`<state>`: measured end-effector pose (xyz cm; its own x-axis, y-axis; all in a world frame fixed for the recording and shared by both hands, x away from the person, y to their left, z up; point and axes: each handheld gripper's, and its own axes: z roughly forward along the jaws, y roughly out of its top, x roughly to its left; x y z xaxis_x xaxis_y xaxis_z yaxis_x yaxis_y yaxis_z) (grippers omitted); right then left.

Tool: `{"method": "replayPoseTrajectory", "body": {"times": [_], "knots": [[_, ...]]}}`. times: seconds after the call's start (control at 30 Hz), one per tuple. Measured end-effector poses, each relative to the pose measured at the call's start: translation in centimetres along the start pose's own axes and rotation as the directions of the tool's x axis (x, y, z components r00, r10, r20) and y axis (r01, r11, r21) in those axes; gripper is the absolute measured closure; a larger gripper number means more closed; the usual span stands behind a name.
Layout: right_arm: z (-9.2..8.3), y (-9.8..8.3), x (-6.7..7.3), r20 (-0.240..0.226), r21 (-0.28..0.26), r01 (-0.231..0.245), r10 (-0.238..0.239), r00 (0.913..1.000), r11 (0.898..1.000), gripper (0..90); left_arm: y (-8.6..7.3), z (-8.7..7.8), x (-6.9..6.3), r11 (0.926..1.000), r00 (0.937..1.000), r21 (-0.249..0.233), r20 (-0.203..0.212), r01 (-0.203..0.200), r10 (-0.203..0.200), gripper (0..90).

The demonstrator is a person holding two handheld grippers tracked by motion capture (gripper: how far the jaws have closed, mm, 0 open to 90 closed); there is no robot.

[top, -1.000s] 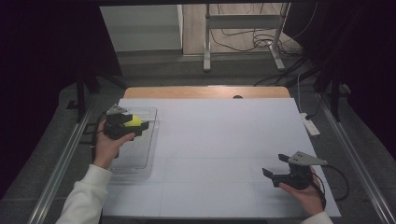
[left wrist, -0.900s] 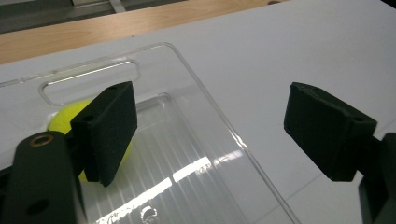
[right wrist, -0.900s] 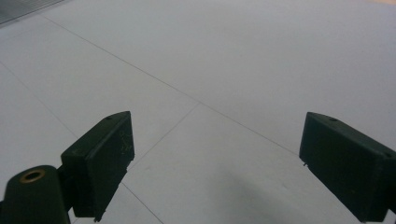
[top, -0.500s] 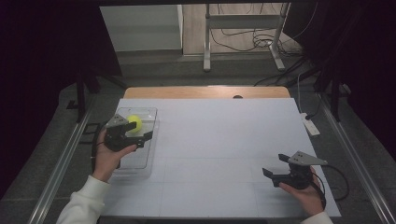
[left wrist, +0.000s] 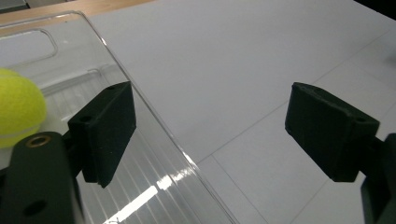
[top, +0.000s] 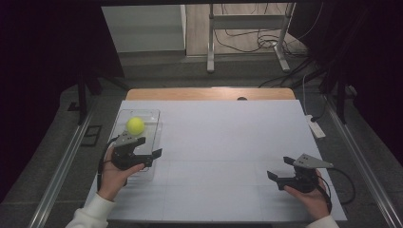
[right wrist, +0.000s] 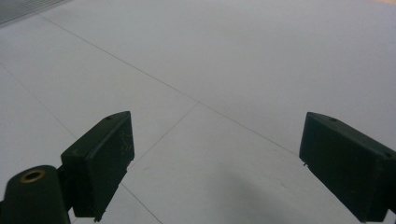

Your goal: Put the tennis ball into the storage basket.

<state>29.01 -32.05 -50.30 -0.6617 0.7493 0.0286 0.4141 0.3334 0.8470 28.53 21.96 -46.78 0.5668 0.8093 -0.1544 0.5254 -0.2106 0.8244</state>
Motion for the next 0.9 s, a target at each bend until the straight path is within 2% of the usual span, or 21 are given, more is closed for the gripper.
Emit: {"method": "replayPoseTrajectory", "body": {"times": [0.43, 0.57, 0.9], "knots": [[-0.1, 0.0, 0.0, -0.002, -0.003, -0.001, 0.001, 1.0000, 1.000, 10.7, -2.1, 0.2, -1.3, 0.9993, 0.9998, 0.031, 0.008, -0.019, 0.018, 17.5], [-0.1, 0.0, -0.1, -0.003, -0.007, -0.002, 0.002, 1.0000, 1.000, 10.7, -2.7, 0.2, -1.4, 0.9994, 0.9999, 0.034, 0.012, -0.010, 0.009, 17.7], [-0.2, 0.1, 0.1, -0.012, -0.020, 0.000, 0.000, 0.9999, 1.000, 10.7, -3.1, 0.1, -1.5, 0.9995, 0.9999, 0.029, 0.010, -0.010, 0.009, 17.8]]}}
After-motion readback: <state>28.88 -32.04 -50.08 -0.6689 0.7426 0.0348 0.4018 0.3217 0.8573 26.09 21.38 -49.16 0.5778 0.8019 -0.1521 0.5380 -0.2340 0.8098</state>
